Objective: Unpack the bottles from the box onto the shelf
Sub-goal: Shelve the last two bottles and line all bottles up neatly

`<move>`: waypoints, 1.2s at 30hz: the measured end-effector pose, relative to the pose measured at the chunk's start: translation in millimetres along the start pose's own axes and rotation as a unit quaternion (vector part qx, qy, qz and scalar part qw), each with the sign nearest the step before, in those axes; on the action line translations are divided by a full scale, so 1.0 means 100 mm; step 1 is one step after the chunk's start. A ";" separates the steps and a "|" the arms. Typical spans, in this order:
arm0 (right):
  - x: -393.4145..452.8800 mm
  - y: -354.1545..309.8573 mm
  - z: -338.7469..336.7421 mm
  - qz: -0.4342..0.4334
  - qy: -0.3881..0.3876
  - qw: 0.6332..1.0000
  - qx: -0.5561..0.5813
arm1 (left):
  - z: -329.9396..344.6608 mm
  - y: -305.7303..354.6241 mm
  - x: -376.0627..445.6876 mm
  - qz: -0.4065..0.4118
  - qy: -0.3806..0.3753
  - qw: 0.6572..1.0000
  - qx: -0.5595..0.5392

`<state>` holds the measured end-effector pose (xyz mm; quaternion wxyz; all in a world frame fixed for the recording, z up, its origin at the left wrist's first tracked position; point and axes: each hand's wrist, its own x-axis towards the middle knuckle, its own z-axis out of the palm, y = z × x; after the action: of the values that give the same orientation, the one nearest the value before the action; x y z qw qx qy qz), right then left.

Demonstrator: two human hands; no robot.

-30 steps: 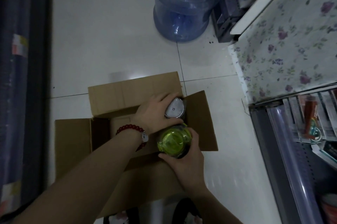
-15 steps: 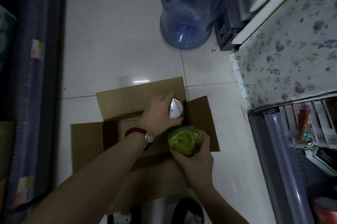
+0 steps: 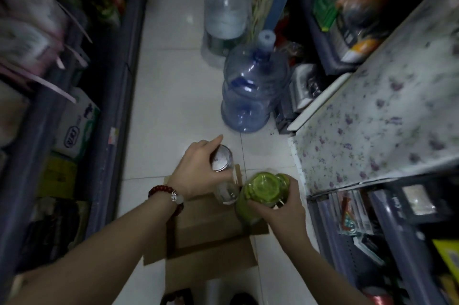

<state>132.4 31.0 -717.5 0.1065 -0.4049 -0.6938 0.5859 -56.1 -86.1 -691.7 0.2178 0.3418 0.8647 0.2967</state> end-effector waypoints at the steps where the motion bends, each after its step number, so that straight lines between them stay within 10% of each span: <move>1: -0.01 -0.21 -0.11 -0.007 -0.004 1.000 0.008 | -0.19 0.17 -0.02 0.008 0.005 1.000 -0.005; 20: -0.51 -4.40 -2.23 -0.250 0.076 0.957 0.128 | -2.91 3.89 -0.05 0.146 0.140 0.928 -0.313; 36: -1.13 -5.91 -3.38 -0.343 0.168 0.905 0.189 | -3.78 5.95 -0.04 0.290 0.054 0.872 -0.390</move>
<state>158.1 207.9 -51.0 0.4901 -0.2064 -0.6382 0.5567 2.2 124.4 -22.0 0.1909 0.4478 0.5513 0.6776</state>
